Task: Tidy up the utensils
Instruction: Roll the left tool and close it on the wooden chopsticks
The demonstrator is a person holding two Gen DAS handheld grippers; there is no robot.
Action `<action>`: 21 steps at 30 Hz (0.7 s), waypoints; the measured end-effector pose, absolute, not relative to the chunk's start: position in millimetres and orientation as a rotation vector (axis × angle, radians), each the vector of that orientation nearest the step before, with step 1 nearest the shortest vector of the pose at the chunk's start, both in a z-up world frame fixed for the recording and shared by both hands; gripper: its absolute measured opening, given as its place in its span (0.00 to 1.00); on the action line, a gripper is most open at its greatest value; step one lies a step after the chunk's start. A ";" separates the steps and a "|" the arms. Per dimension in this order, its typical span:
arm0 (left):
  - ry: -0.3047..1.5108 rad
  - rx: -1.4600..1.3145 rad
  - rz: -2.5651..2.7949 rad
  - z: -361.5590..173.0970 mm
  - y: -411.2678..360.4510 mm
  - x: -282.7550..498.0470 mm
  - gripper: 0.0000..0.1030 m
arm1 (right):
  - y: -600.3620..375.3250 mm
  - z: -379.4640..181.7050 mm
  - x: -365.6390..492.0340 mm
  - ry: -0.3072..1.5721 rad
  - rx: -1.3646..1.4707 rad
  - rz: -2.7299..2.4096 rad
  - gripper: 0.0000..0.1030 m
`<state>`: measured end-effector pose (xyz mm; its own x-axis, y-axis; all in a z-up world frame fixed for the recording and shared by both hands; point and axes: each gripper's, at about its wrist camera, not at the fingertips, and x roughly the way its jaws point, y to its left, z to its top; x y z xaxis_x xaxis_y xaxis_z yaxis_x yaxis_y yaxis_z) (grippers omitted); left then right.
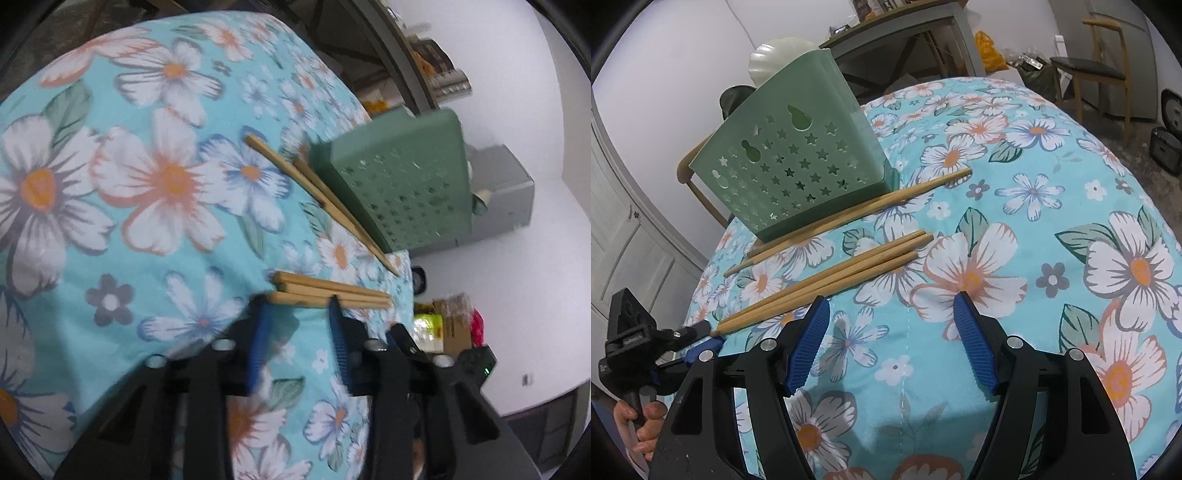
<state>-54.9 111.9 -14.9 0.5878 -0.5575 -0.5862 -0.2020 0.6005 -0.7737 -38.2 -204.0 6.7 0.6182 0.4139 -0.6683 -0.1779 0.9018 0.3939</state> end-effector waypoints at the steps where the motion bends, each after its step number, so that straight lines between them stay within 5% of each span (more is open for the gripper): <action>1: 0.942 -0.950 -0.235 -18.4 113.5 -55.8 0.16 | -204.3 6.8 -38.2 0.840 0.305 0.347 0.65; 21: 0.777 -1.264 -0.268 -33.1 149.1 -57.6 0.10 | -203.8 7.6 -39.8 0.840 0.301 0.345 0.65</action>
<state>-57.6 149.1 -33.1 0.7215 -0.5821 -0.3750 -0.2278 0.3119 -0.9224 -39.8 -203.8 7.6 0.6185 0.4119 -0.6691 -0.1776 0.9028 0.3916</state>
